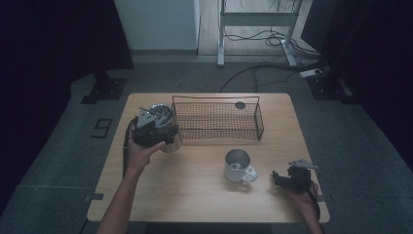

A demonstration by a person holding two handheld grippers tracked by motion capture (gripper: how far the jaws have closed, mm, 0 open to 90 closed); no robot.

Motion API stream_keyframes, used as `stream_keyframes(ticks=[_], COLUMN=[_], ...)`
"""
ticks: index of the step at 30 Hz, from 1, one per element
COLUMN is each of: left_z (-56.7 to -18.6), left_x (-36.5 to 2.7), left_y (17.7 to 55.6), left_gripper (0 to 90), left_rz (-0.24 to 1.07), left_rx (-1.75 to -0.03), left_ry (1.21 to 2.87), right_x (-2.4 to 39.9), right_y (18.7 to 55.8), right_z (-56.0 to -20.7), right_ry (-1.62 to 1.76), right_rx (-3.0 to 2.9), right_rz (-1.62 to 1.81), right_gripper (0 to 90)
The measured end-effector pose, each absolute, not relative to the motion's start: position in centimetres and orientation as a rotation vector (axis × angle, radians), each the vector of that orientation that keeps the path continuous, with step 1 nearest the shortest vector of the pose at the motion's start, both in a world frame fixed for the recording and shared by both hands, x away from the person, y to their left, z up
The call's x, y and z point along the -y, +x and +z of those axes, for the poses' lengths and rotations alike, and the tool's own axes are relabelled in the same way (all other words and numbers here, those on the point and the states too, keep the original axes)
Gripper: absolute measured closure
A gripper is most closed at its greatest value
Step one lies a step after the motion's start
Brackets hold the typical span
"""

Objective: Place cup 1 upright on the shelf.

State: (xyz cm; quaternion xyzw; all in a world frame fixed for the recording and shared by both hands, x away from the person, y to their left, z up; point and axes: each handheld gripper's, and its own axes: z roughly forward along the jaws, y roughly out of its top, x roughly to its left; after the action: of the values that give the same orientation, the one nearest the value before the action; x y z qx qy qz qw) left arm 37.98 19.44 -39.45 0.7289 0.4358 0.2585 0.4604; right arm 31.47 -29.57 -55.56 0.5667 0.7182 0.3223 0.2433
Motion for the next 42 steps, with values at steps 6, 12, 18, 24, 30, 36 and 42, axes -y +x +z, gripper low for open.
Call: stream_keyframes(ticks=[6, 12, 18, 24, 30, 36, 42], left_z=[-38.8, -38.5, -37.8, -37.5, -37.2, -36.7, -36.4], left_x=[-19.2, -18.8, -18.4, -17.9, -17.2, -16.6, -15.8], left_y=[38.4, 38.8, 39.3, 39.7, 40.5, 41.0, 41.6], left_gripper=[4.0, 4.0, 4.0, 4.0, 4.0, 4.0, 4.0], left_rz=[0.636, 0.643, 0.653, 0.644, 0.627, 0.638, 0.632], left_rx=[-1.067, -1.063, -1.052, -1.047, -1.045, -1.035, -1.029], left_ry=[1.794, 1.81, 1.817, 1.819, 1.814, 1.815, 1.812], right_x=[29.6, 29.6, 29.6, 29.6, 29.6, 29.6, 29.6], right_y=[31.5, 31.5, 31.5, 31.5, 31.5, 31.5, 31.5], right_z=[-55.6, -55.6, -55.6, -55.6, -55.6, -55.6, -55.6], right_ry=[1.549, 1.545, 1.545, 1.544, 1.544, 1.544, 1.543], right_rx=[-1.961, -1.964, -1.962, -1.965, -1.965, -1.963, -1.963], right_rz=[0.88, 0.879, 0.881, 0.881, 0.88, 0.882, 0.882], right_gripper=[13.1, 13.1, 13.2, 13.2, 13.2, 13.2, 13.2])
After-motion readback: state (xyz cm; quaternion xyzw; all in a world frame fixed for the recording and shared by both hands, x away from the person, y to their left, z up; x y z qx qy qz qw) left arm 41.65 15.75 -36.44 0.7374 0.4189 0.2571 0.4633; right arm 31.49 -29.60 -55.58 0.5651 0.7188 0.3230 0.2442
